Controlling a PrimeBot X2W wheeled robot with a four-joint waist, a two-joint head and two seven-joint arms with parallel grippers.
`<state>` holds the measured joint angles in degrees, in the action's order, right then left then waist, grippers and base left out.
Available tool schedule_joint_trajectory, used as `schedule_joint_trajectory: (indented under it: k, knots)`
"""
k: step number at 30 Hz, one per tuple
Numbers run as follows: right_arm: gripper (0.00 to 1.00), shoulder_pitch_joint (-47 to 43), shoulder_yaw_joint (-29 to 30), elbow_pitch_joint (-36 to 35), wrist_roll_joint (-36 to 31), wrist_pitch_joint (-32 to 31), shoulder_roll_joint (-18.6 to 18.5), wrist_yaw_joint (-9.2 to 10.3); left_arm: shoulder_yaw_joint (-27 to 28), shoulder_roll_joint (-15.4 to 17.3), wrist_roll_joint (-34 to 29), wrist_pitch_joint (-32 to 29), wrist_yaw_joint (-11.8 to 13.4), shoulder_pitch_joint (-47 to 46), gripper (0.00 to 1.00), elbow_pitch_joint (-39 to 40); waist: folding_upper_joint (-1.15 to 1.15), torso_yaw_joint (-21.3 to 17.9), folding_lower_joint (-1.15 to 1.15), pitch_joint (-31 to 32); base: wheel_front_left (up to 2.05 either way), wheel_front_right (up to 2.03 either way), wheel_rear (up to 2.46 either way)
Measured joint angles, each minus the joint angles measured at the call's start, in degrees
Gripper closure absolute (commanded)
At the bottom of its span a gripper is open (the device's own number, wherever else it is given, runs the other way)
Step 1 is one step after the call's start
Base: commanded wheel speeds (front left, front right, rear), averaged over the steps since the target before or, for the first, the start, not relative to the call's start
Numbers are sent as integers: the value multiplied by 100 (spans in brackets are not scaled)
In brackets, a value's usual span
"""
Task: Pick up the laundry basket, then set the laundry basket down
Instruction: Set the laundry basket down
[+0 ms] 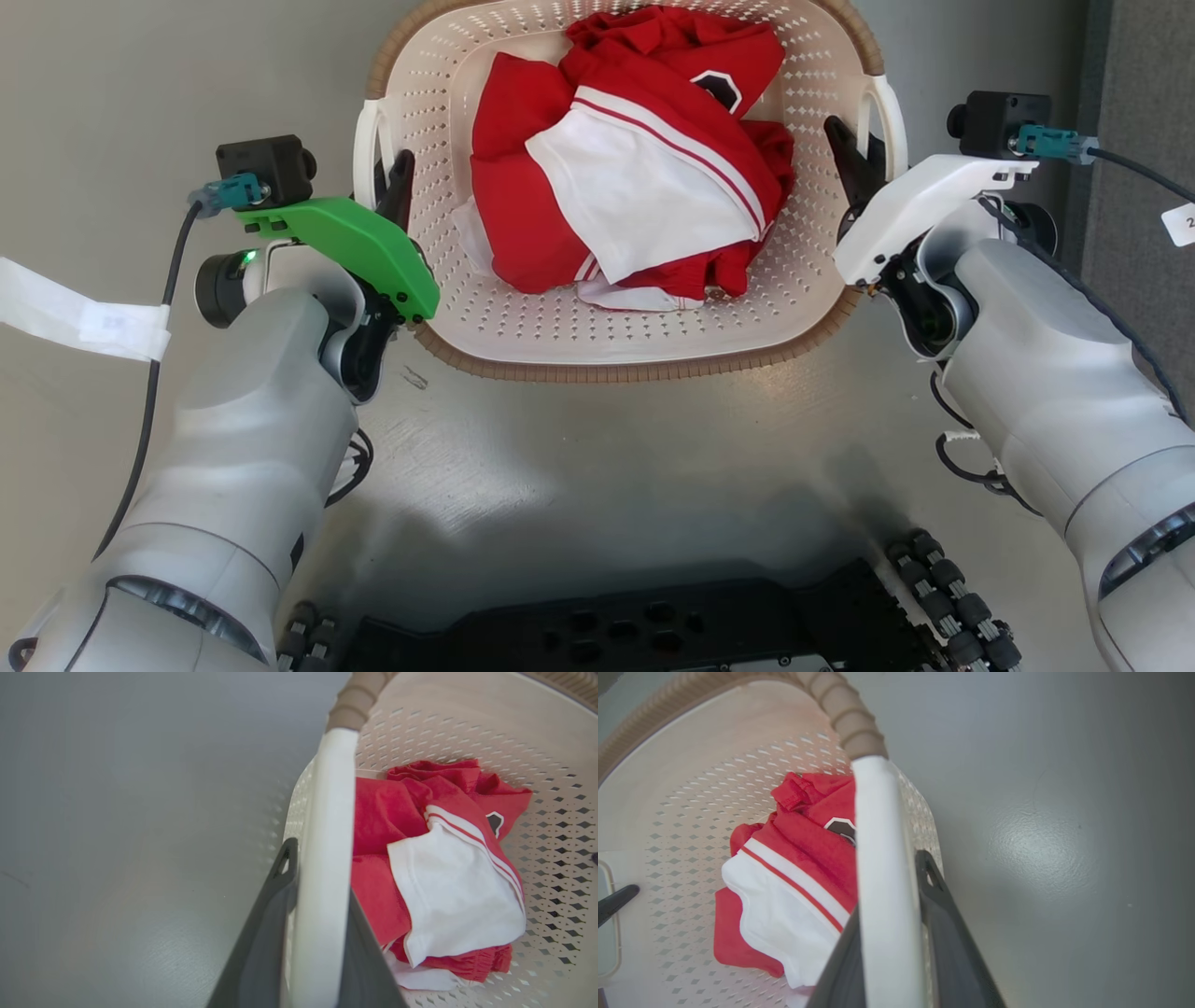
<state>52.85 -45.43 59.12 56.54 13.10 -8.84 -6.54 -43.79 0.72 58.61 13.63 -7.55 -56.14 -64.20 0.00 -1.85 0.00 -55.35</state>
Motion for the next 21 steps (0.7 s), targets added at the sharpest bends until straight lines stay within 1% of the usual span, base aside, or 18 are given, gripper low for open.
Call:
schedule_joint_trajectory:
  k: [2, 3, 4, 5, 6, 14, 21]
  knots:
    - [100, 11, 0, 42, 3, 5, 3, 0, -24, 0, 3, 2, 0, -1, 100, 3, 0, 1, 0, -13, 0, 0, 0]
    - [90, 12, 2, 75, 21, 7, 15, -1, -35, -1, 11, 2, 0, -1, 100, 1, 0, 1, 0, -16, 0, 0, 0]
    - [67, 11, 10, 120, 65, 25, 41, -25, -44, -7, 38, 1, 0, 2, 56, 1, 0, 1, 0, -18, 0, 0, 0]
    - [50, 12, 9, 151, 85, 45, 67, -52, -35, -8, 89, -2, 0, 3, 3, 3, 0, 0, 0, -19, 0, 0, 0]
    - [0, 12, 12, 160, 105, 49, 70, -53, -14, 0, 143, -3, 0, 3, 0, 5, 0, 0, 0, -20, 0, 0, 0]
    - [0, 77, 21, 313, 194, 55, 63, -58, -62, 54, 272, -201, 0, 5, 0, 3, 0, 4, 0, -15, 0, 0, 0]
    - [0, 77, 5, 388, 209, 56, 69, -58, -118, 55, 368, -226, 0, 6, 0, 3, 0, 15, 0, 13, 0, 0, 0]
